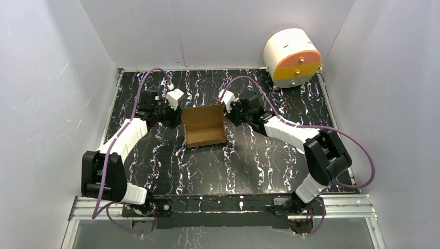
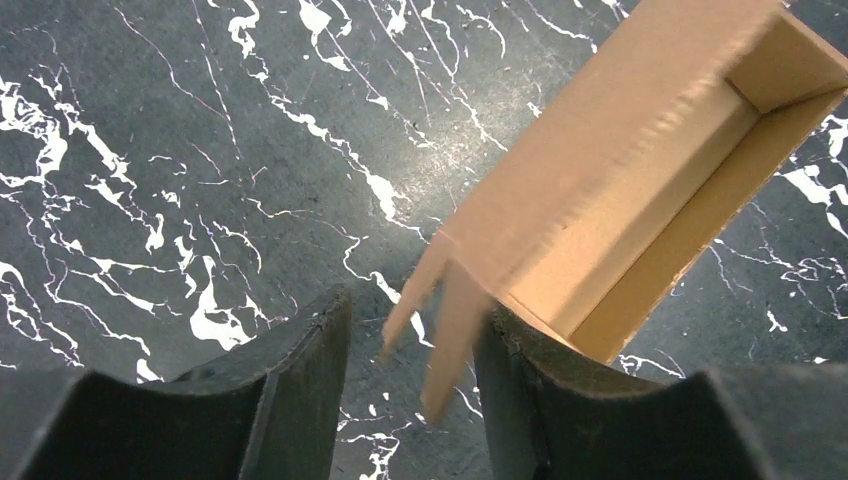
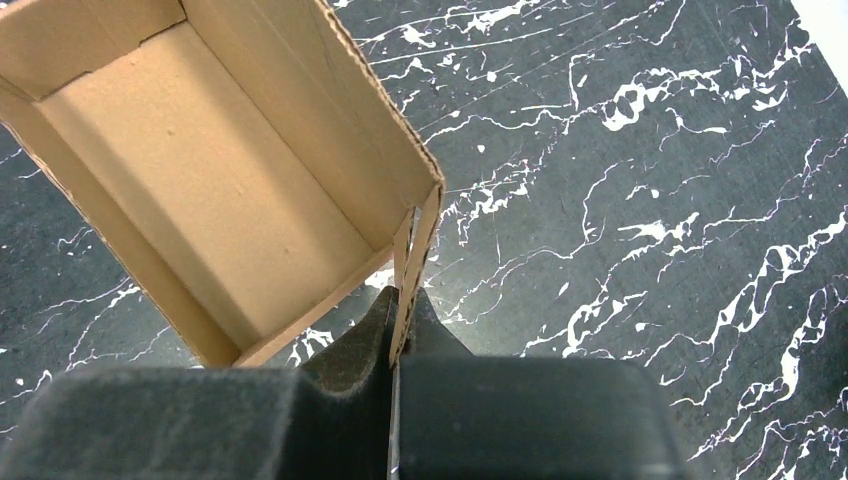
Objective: Fold the paper box
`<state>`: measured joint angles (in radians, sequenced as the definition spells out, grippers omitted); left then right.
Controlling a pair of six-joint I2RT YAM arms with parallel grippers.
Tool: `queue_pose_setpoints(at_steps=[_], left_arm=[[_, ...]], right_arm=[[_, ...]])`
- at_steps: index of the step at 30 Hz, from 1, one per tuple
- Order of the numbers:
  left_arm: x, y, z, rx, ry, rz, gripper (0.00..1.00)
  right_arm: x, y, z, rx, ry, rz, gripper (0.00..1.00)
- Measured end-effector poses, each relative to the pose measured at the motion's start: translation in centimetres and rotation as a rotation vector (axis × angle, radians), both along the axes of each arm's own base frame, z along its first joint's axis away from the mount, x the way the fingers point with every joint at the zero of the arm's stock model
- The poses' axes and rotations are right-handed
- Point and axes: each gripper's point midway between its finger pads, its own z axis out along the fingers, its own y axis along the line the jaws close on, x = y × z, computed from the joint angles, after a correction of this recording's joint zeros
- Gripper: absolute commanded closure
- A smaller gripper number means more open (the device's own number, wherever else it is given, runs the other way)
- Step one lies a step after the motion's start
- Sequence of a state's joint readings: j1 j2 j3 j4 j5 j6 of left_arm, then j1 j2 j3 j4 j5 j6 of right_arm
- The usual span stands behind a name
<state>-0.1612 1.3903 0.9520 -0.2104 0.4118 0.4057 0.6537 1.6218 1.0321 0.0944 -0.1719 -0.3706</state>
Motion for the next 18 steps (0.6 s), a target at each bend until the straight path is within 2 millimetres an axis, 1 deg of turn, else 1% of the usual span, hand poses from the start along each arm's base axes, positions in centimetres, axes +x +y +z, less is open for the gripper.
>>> queue_pose_setpoints(at_steps=[4,6,9,11,15,18], left_arm=[[0.4,0.1,-0.9,0.002,0.023,-0.007,0.63],[0.4,0.1,-1.0,0.000,0.026,-0.011,0.71],[0.4,-0.1,-0.9,-0.012,0.024,-0.020,0.84],[0.3,-0.3,-0.8,-0.028,0.031,-0.023,0.91],[0.6,-0.8,-0.4,-0.069,0.055,-0.001,0.93],[1.0,-1.2,0.1,-0.112,0.074,0.040,0.95]], right_arm=[[-0.2,0.0,0.3,0.001,0.000,0.009,0.97],[-0.3,0.0,0.3,0.003,0.001,0.012,0.97],[-0.4,0.0,0.3,0.005,0.006,0.013,0.97],[-0.4,0.0,0.2,0.008,0.014,0.007,0.97],[-0.3,-0.1,0.4,0.027,0.053,-0.046,1.00],[0.1,-0.3,0.7,0.055,0.083,-0.126,1.00]])
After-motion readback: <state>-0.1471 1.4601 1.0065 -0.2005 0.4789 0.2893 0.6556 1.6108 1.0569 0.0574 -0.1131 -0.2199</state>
